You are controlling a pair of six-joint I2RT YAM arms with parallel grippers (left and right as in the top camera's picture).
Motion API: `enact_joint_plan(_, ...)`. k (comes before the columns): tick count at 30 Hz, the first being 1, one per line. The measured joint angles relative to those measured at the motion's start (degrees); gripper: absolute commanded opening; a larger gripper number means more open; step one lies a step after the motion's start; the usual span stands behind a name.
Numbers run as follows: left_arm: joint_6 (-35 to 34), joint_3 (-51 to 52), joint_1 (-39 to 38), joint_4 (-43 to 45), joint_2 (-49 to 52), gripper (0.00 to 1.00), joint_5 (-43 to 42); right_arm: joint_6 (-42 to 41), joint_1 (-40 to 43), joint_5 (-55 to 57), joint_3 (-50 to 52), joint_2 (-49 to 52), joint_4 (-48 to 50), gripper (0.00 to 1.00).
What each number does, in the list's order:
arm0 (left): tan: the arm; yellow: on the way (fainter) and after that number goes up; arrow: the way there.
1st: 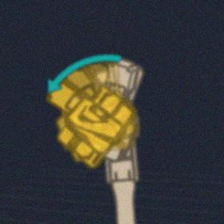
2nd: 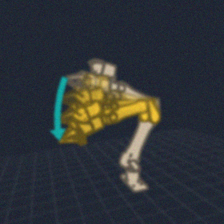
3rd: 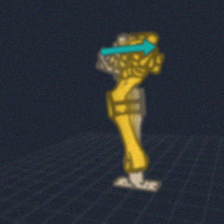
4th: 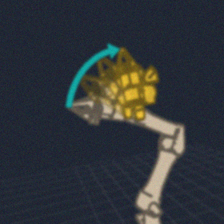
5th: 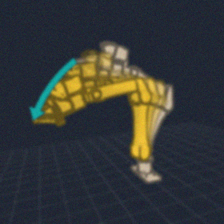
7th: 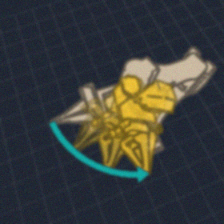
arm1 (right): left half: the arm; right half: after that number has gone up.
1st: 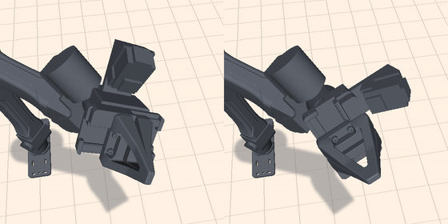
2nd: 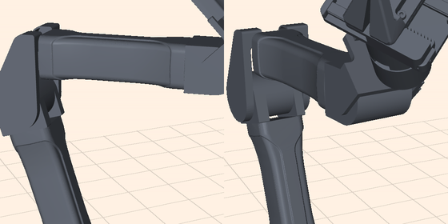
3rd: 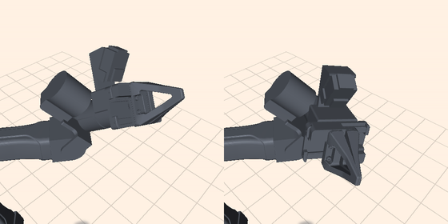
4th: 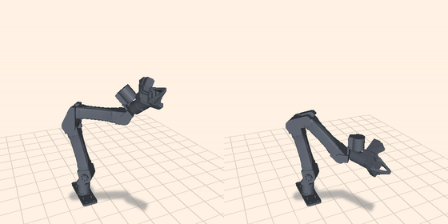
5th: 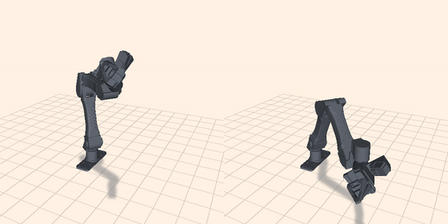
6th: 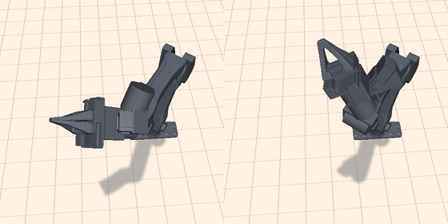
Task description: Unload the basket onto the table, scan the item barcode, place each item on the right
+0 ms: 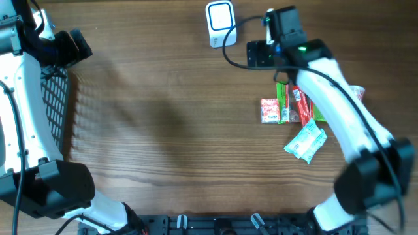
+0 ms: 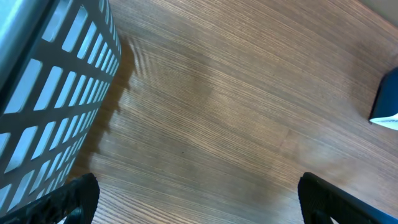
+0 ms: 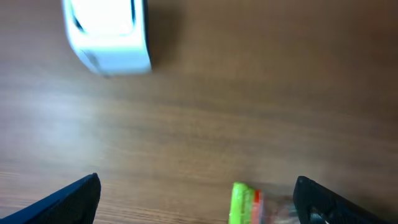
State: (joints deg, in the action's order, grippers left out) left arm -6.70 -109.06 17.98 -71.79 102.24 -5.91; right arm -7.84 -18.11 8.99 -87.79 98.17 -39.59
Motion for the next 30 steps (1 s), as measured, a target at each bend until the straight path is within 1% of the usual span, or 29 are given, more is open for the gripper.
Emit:
enact_joint_plan(2,0.00,0.00,0.00,0.00,0.00,1.00,0.00,0.02,0.00,0.02,0.00,-6.25,0.11,1.00)
enact_joint_plan(5,0.00,0.00,0.00,0.00,0.00,1.00,0.00,0.02,0.00,0.00,-0.13,-19.61,0.26,1.00)
enact_joint_plan(7,0.00,0.00,0.00,0.00,0.00,1.00,0.00,0.02,0.00,0.02,-0.24,-26.43,0.33,1.00)
enact_joint_plan(13,0.00,0.00,0.00,0.00,0.00,1.00,0.00,0.20,0.00,0.09,-0.31,-43.74,-1.11,1.00)
enact_joint_plan(17,0.00,0.00,0.00,0.02,0.00,1.00,0.02,1.57,0.00,0.70,3.02,-55.84,-2.62,1.00)
enact_joint_plan(19,0.00,0.00,0.00,0.00,0.00,1.00,0.00,1.95,0.00,0.94,6.82,-63.08,-3.65,1.00)
enact_joint_plan(22,0.02,0.00,0.00,0.02,0.00,1.00,0.00,2.14,0.00,1.33,15.89,-74.20,-3.32,1.00)
enact_joint_plan(25,0.00,0.00,0.00,-0.04,0.00,1.00,0.00,2.08,1.55,1.53,27.12,-82.97,0.17,1.00)
enact_joint_plan(27,0.00,0.00,0.00,-0.02,0.00,1.00,-0.02,1.46,3.41,1.55,35.08,-87.60,5.31,1.00)
enact_joint_plan(29,0.00,0.00,0.00,-0.02,0.00,1.00,0.00,0.24,5.09,1.49,43.65,-91.19,14.69,1.00)
enact_joint_plan(30,0.00,0.00,0.00,0.00,0.00,1.00,0.02,-0.07,5.64,1.01,47.52,-92.48,20.98,1.00)
